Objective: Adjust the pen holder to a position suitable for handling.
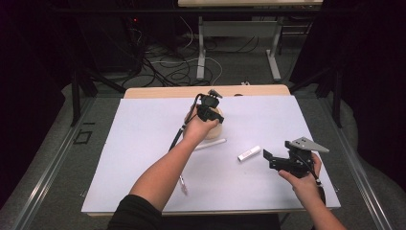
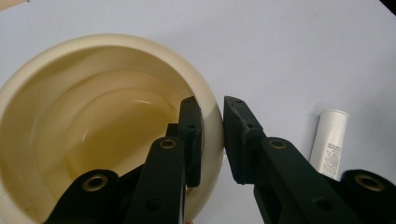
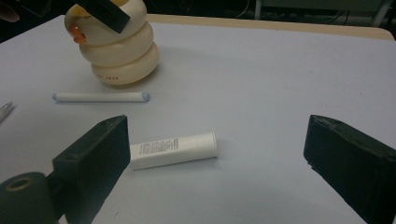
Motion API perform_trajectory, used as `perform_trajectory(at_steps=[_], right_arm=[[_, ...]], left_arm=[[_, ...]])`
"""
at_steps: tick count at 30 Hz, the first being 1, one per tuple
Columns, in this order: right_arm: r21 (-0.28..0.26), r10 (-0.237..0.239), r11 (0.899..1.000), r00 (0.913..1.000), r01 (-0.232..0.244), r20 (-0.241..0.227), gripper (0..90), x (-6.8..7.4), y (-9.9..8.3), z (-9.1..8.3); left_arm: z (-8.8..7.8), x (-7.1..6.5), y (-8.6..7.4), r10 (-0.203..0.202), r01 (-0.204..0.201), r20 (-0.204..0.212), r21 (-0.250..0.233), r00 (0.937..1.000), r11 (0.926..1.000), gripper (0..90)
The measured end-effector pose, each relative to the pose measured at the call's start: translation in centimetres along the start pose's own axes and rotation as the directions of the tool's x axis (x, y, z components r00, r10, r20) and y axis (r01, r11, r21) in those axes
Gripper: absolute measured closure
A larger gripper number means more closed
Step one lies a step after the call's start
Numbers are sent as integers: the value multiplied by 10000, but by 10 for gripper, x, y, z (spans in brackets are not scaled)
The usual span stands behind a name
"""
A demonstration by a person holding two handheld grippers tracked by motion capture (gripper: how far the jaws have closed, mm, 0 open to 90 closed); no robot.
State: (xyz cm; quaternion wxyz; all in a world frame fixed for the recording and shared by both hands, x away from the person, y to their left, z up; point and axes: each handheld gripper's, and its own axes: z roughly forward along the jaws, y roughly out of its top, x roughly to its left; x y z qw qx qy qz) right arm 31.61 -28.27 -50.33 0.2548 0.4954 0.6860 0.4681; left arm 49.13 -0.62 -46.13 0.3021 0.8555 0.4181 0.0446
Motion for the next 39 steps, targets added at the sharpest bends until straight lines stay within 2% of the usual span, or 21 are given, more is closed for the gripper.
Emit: perform_trajectory(at_steps=[5,8,22,26,29,33,39], right_arm=[[37,-1,10000,10000,1,18,71,0,0,0],[10,-20,10000,10000,20,23,71,0,0,0],[-3,-29,10000,10000,29,-13,71,0,0,0],[-12,-74,10000,10000,74,21,71,0,0,1],[21,-105,9999,9999,105,-23,70,0,0,1],[10,-85,10000,10000,85,15,71,0,0,1],[4,-146,9999,9999,146,-76,71,1,0,3]], left_arm=[[4,-2,-1,-23,24,-45,103,10000,9999,779],[5,-1,-2,-94,94,-62,-23,9999,10000,776],[6,-3,-2,129,-132,-227,-129,9997,9998,742],[2,-2,-2,-135,125,-194,-478,9997,9988,687],[-3,0,-2,-32,19,-206,-624,9998,9981,670],[-10,2,-3,-93,72,-210,-969,9997,9953,608],[-20,4,-5,-22,0,-134,-1640,9999,9865,543]])
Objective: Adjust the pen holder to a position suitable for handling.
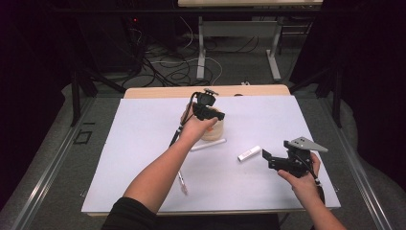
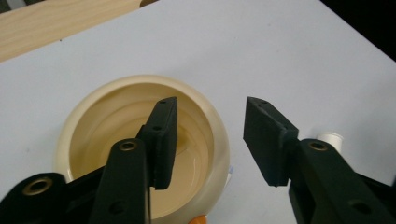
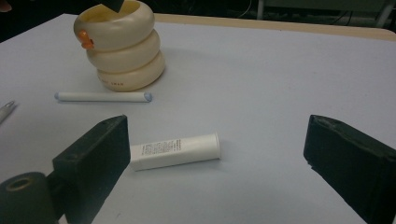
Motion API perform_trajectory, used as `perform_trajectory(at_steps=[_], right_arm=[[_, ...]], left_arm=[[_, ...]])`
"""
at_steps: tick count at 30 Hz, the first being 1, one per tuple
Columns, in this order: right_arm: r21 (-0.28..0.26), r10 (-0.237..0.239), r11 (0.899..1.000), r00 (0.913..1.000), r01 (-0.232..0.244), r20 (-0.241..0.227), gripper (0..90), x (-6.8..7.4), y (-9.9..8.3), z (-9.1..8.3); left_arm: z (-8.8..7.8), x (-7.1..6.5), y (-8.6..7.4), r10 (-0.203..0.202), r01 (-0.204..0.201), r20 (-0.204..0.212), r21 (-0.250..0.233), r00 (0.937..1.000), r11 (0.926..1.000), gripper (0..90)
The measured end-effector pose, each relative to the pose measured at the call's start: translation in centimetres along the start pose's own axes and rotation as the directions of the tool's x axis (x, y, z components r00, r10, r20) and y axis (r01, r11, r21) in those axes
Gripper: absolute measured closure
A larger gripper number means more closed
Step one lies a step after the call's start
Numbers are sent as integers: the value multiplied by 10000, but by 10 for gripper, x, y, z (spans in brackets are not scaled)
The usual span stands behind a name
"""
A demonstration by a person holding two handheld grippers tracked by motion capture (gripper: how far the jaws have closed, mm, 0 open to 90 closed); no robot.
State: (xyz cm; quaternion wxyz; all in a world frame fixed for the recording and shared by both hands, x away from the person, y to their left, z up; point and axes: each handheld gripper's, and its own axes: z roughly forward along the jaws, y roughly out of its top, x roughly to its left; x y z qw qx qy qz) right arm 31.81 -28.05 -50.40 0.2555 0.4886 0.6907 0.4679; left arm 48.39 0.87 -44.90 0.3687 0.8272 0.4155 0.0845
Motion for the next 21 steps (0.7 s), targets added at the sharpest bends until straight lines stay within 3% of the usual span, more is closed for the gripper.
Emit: perform_trajectory(at_steps=[3,5,7,13,16,21], right_arm=[[11,-22,10000,10000,22,-16,71,1,1,1],[37,-102,9999,9999,102,-110,71,1,1,2],[211,-122,9997,9999,123,-56,71,1,1,1],[32,-57,10000,10000,57,-32,73,2,1,1],[-37,-61,10000,10000,61,69,73,2,1,1],[40,-29,10000,10000,29,-47,74,2,1,1]], left_arm=[[-5,2,0,186,-184,93,-170,9998,9997,505],[-8,2,-2,526,-528,-67,-391,9986,9978,478],[-10,1,-3,575,-580,-130,-503,9983,9970,471],[-20,-1,-4,862,-860,-11,-807,9963,9930,437],[-25,-1,-6,862,-839,182,-1017,9961,9913,420],[-33,-1,-9,738,-724,85,-1097,9972,9913,380]])
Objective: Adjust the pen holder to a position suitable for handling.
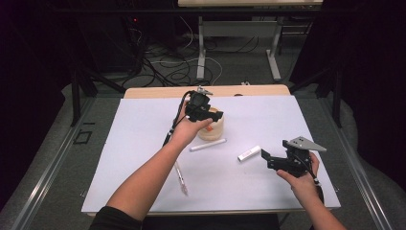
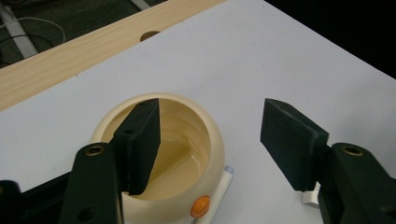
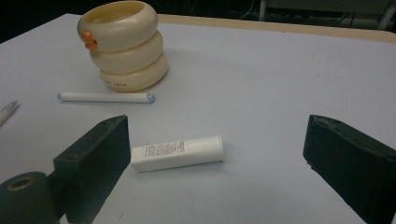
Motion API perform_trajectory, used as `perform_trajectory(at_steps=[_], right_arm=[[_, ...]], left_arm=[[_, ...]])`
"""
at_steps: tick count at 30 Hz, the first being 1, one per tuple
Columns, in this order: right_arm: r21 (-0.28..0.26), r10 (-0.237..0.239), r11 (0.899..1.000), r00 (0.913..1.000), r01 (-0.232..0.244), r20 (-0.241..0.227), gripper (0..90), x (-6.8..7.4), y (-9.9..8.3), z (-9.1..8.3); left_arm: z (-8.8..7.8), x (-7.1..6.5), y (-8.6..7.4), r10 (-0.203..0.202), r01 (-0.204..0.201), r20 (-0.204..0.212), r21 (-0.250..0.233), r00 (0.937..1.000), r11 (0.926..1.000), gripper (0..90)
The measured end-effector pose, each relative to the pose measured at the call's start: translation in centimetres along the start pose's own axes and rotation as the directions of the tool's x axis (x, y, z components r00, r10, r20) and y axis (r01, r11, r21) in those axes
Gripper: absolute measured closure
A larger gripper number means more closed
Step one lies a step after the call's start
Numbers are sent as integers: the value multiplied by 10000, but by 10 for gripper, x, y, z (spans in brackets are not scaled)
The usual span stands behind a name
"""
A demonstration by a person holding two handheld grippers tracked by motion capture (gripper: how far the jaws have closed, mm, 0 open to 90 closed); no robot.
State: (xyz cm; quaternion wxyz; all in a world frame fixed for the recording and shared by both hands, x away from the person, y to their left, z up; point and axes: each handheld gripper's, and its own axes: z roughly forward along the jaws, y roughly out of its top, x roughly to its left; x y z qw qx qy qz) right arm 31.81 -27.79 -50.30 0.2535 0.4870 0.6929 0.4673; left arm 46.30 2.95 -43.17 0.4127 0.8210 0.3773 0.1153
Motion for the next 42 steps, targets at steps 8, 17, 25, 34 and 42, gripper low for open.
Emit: perform_trajectory(at_steps=[8,17,25,34,42], right_arm=[[-73,-3,10000,10000,3,56,74,0,0,0],[-49,-72,10000,10000,72,-8,76,2,0,0],[-5,-60,10000,10000,60,45,77,2,-1,0],[-16,-10,10000,10000,10,76,78,2,-1,-1],[61,-21,10000,9999,20,111,81,2,-2,-2]], left_arm=[[-17,7,-7,-259,262,146,-251,9996,9993,309],[-30,13,-24,303,-315,-256,-468,9992,9984,244],[-34,16,-38,564,-581,-306,-572,9979,9967,183],[-37,21,-49,800,-812,-467,-236,9957,9964,181],[-36,21,-59,1140,-1131,-580,185,9918,9934,192]])
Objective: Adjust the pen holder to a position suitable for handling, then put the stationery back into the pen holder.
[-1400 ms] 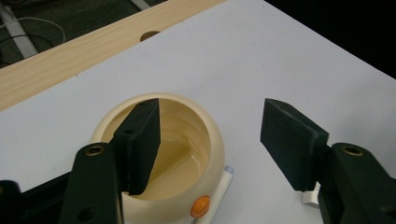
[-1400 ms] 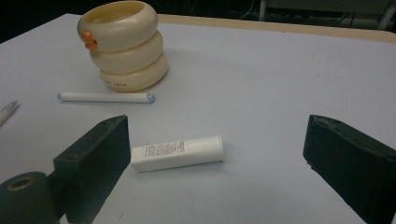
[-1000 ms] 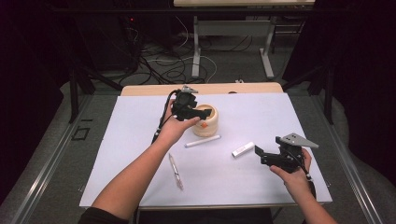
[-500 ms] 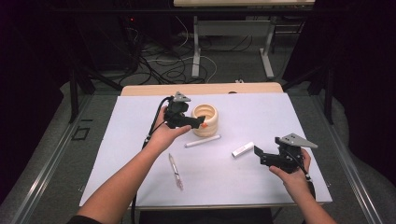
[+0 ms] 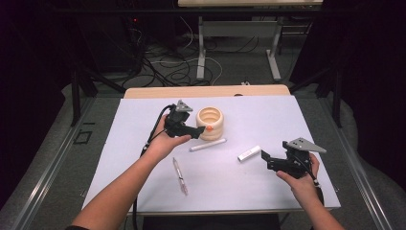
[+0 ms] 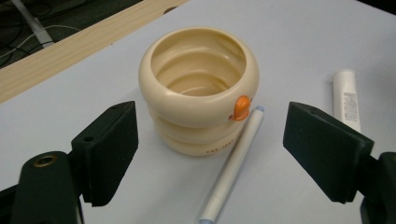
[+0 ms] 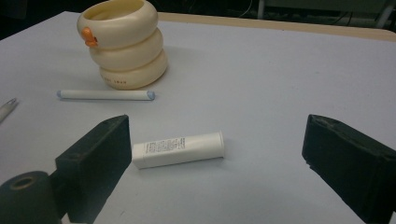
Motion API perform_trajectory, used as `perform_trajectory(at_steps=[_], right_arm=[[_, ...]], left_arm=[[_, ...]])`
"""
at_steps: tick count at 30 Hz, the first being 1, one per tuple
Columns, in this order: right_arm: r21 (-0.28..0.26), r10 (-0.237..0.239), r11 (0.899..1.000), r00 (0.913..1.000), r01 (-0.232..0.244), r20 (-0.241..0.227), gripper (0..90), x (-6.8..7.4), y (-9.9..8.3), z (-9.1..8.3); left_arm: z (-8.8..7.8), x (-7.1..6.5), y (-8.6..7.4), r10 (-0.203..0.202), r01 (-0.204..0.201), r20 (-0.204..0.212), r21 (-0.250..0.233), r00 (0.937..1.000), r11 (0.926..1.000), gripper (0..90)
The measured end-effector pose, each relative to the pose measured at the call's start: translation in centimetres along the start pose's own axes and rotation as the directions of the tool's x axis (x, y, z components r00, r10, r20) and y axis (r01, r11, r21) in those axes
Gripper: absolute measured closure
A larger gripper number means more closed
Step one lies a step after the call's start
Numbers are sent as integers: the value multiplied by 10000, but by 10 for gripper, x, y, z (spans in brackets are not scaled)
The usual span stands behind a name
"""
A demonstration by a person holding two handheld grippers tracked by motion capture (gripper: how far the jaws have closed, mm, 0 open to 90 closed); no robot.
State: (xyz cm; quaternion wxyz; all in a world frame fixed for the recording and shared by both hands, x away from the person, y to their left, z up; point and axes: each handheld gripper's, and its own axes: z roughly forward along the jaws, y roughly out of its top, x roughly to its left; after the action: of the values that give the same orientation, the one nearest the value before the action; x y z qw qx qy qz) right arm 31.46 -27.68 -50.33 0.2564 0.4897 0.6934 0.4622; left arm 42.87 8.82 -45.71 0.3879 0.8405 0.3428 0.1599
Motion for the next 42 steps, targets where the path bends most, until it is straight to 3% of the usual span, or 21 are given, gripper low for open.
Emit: perform_trajectory(at_steps=[11,18,22,27,31,37,42], right_arm=[[-7,-39,10000,10000,39,28,82,1,0,-1],[-21,-40,10000,10000,40,-22,82,1,0,0],[36,-80,10000,10000,80,-34,82,1,-1,1],[-20,-104,9999,9999,104,-50,82,1,0,0],[-28,-46,10000,10000,46,-66,84,0,-1,0],[-42,-47,10000,10000,47,-25,84,0,-1,-1],[-23,-45,10000,10000,45,85,84,0,-2,-1]], left_arm=[[9,-5,-12,769,-770,37,748,9970,9942,301],[16,-10,-15,1281,-1290,152,1338,9916,9826,365],[21,-11,-16,1838,-1824,84,1774,9829,9671,377],[28,-15,-16,2111,-2066,39,2239,9775,9525,407],[33,-18,-17,2456,-2379,-4,2480,9694,9391,429],[42,-22,-18,2602,-2554,238,2954,9653,9206,460],[49,-24,-20,2874,-2824,330,3219,9572,9037,476]])
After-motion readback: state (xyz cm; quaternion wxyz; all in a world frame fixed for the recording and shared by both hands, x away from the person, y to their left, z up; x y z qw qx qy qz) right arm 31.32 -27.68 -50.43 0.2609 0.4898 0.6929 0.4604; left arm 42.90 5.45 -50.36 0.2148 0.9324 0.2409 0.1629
